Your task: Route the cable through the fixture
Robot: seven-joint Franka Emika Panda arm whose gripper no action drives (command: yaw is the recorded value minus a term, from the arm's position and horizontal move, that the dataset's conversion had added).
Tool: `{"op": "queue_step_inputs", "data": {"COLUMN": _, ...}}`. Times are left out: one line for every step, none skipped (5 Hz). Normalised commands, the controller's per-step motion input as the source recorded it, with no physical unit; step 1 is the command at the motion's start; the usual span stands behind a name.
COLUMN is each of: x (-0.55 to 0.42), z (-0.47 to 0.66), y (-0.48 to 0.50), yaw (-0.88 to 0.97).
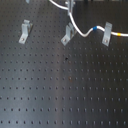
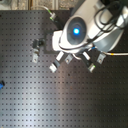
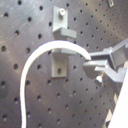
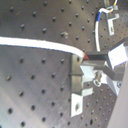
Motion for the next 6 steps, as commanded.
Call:
{"op": "queue_step_inputs", "data": {"x": 0.011, "z": 0.02, "y": 0.0, "yaw": 0.02}}
{"op": "queue_step_inputs", "data": {"x": 0.143, "z": 0.22, "y": -0.14, "yaw": 0.39}}
{"op": "queue_step_inputs", "data": {"x": 0.143, "z": 0.19, "y": -0.115, "yaw": 0.67}}
{"op": "queue_step_inputs", "data": {"x": 0.132, "z": 0.16, "y": -0.092, "yaw": 0.71}}
{"op": "queue_step_inputs", "data": {"x": 0.041, "z": 0.14, "y": -0.036, "yaw": 0.5}}
{"op": "queue_step_inputs", "data": {"x": 0.001, "z": 0.3, "y": -0.001, "yaw": 0.0}}
